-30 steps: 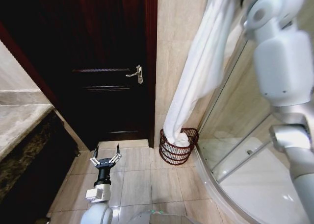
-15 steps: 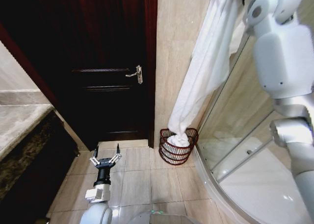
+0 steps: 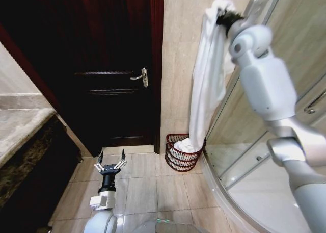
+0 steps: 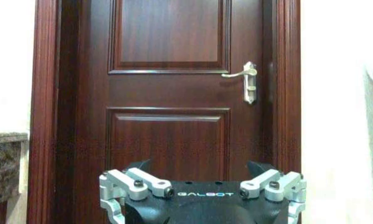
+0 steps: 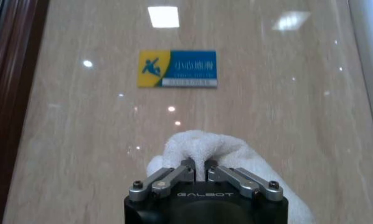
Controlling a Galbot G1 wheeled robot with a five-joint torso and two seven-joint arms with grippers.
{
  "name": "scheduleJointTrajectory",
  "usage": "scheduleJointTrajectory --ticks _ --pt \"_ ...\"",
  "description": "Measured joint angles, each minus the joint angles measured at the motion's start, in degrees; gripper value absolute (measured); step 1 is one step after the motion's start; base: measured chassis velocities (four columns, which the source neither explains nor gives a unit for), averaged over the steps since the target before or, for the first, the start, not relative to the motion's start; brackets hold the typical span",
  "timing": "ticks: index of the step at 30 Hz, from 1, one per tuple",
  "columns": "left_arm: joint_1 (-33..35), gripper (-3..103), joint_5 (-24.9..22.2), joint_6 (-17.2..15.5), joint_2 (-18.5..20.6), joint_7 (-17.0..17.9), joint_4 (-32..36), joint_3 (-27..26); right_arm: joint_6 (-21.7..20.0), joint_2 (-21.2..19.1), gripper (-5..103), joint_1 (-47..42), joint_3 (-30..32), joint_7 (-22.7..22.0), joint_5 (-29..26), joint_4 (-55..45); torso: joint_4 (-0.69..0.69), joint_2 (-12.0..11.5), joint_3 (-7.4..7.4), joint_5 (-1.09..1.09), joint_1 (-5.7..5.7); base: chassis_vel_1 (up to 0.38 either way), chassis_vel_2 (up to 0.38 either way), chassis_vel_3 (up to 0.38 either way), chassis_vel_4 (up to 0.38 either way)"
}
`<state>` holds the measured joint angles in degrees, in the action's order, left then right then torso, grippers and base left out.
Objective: Discard the used towel into the hamper.
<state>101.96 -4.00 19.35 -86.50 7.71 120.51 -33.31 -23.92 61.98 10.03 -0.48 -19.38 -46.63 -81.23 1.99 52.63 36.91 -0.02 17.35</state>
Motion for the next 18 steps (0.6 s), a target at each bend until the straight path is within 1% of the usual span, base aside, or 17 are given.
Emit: scheduleJointTrajectory --ticks 1,3,4,7,9,12,13,15,18 --pt "-0.01 100 0.00 0.00 0.01 0.00 -0.01 0.00 0.02 0.01 7 -0.32 0.17 -0.02 0.16 -0.08 0.00 0.00 0.00 -0.01 0.00 0.000 0.000 0.000 0.000" --pt "-0.09 100 -0.01 -0.01 -0.03 -0.02 -0.21 0.01 0.49 -0.44 7 -4.55 1.87 0.35 2.47 -1.15 0.01 0.01 -0.01 -0.02 0.00 0.000 0.000 0.000 0.000" --pt "-0.09 100 -0.01 -0.01 -0.03 -0.02 -0.21 0.01 0.49 -0.44 7 -4.55 1.87 0.35 2.47 -1.15 0.01 0.01 -0.01 -0.02 0.00 0.000 0.000 0.000 0.000" --pt "-0.16 100 0.46 0.18 -0.42 -0.08 -0.77 0.37 0.61 -1.79 7 -11.14 3.71 0.81 4.10 -3.21 -0.01 0.00 0.00 0.05 0.00 0.000 0.000 0.000 0.000" --pt "-0.41 100 0.97 0.26 -0.92 -0.14 -1.39 0.86 0.90 -2.54 7 -15.92 5.58 0.95 5.32 -4.75 -0.03 0.00 0.01 0.05 0.01 0.000 0.000 0.000 0.000" --pt "-0.56 100 1.20 0.28 -1.08 -0.20 -1.68 1.10 0.97 -2.76 7 -17.73 6.51 0.94 5.88 -5.36 -0.03 0.00 0.00 0.02 0.00 0.000 0.000 0.000 0.000" --pt "-0.67 100 1.31 0.28 -1.10 -0.23 -2.00 1.21 1.48 -2.92 7 -19.66 7.62 1.37 7.36 -5.42 -0.03 0.00 -0.01 0.01 0.00 0.000 0.000 0.000 0.000" --pt "-0.68 100 1.32 0.28 -1.08 -0.23 -2.07 1.21 1.70 -2.93 7 -20.18 7.90 1.64 7.93 -5.29 -0.02 0.00 0.00 0.03 0.00 0.000 0.000 0.000 0.000" --pt "-0.74 100 1.33 0.30 -0.84 -0.25 -2.47 1.11 3.12 -2.41 7 -21.96 8.95 2.66 12.09 -3.59 -0.02 0.00 -0.01 0.01 0.00 0.000 0.000 0.000 0.000"
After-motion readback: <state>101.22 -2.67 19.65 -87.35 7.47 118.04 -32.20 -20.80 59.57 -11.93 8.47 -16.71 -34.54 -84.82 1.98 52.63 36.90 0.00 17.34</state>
